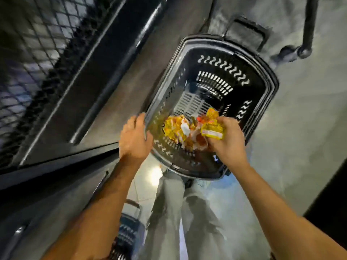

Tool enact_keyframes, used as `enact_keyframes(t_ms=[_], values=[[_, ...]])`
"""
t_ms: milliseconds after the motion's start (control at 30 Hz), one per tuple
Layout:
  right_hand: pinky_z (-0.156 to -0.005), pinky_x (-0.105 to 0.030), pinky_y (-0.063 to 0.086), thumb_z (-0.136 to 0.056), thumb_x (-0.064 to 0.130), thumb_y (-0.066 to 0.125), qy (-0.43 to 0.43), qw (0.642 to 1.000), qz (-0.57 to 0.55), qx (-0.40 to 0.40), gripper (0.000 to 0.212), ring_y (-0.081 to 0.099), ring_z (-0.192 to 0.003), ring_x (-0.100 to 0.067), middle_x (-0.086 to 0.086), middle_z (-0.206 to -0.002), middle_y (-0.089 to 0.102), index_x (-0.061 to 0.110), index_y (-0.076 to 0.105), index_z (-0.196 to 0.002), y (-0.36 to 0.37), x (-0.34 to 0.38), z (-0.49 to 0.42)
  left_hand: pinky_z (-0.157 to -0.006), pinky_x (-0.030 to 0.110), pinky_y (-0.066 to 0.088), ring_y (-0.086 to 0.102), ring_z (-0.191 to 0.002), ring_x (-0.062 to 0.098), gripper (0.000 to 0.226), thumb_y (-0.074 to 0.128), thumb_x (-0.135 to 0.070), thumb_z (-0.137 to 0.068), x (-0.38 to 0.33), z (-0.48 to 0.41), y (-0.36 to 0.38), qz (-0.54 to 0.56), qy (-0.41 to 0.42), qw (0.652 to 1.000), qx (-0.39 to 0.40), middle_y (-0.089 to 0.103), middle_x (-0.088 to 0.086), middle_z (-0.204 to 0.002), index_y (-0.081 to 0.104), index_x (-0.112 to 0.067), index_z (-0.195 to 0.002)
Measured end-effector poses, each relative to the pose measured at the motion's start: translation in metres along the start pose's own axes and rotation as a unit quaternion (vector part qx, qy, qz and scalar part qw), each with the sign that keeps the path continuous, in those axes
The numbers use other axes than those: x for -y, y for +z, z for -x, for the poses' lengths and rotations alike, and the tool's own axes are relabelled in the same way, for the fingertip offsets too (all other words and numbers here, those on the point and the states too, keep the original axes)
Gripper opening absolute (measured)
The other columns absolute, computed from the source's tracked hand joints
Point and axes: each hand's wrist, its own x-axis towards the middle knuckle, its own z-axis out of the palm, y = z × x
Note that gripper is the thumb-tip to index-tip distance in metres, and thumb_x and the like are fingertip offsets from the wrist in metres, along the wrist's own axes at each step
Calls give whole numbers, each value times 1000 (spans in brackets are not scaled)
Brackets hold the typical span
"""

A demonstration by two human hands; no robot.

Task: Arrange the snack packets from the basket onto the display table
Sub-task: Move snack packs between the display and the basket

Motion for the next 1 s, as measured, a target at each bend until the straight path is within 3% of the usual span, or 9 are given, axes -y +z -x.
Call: enact_keyframes(t_ms=[133,267,367,567,633,733,833,1000], values=[[-93,-30,47,-76,16,78,6,1000,-22,13,43,61,-108,-25,-8,-114,62,15,64,-116,46,-44,-31,-106,49,40,44,-126,41,64,47,-33,-92,28,-33,53,8,31,999,2,39,20,-147,28,-25,-153],[-87,-6,34,-77,18,79,1,1000,2,25,43,56,-107,-22,-6,-111,60,13,64,-117,83,-78,-53,-94,38,46,51,-106,27,61,53,-26,-96,48,-49,83,94,61,993,-31,43,9,-128,27,-34,-151],[-91,-25,43,-77,22,79,1,999,7,33,43,57,-108,-21,-2,-111,60,14,63,-117,106,-98,-65,-79,31,49,54,-86,20,60,57,-22,-94,52,-55,93,110,57,990,-75,43,5,-115,33,-36,-148],[-96,-33,43,-73,28,83,40,995,16,86,59,55,-114,-24,-4,-118,58,13,59,-125,127,-108,-72,-76,21,45,51,-82,12,62,56,-18,-94,51,-56,98,138,36,987,-75,40,-1,-111,33,-39,-147],[-99,-38,43,-76,35,79,45,992,32,116,59,56,-116,-28,-10,-123,60,11,59,-127,121,-101,-68,-80,21,44,50,-87,12,62,54,-17,-94,48,-55,94,137,27,989,-54,39,0,-113,31,-38,-148],[-95,-46,49,-82,43,63,31,975,124,180,57,55,-117,-38,-17,-126,58,12,57,-130,95,-79,-57,-91,32,44,47,-101,21,65,53,-19,-94,42,-46,79,102,16,995,9,42,8,-125,25,-35,-151],[-89,-48,51,-89,37,62,1,945,239,223,52,53,-118,-39,-13,-134,52,19,51,-136,50,-36,-46,-99,42,41,47,-111,32,61,52,-20,-93,26,-32,44,39,11,998,50,44,16,-135,34,-19,-150],[-83,-43,48,-90,30,57,-62,919,322,217,51,57,-110,-40,-12,-131,53,18,48,-139,-49,77,-26,-89,44,48,60,-104,37,38,52,-15,-91,-39,10,-76,3,32,997,71,58,11,-122,57,-14,-129]])
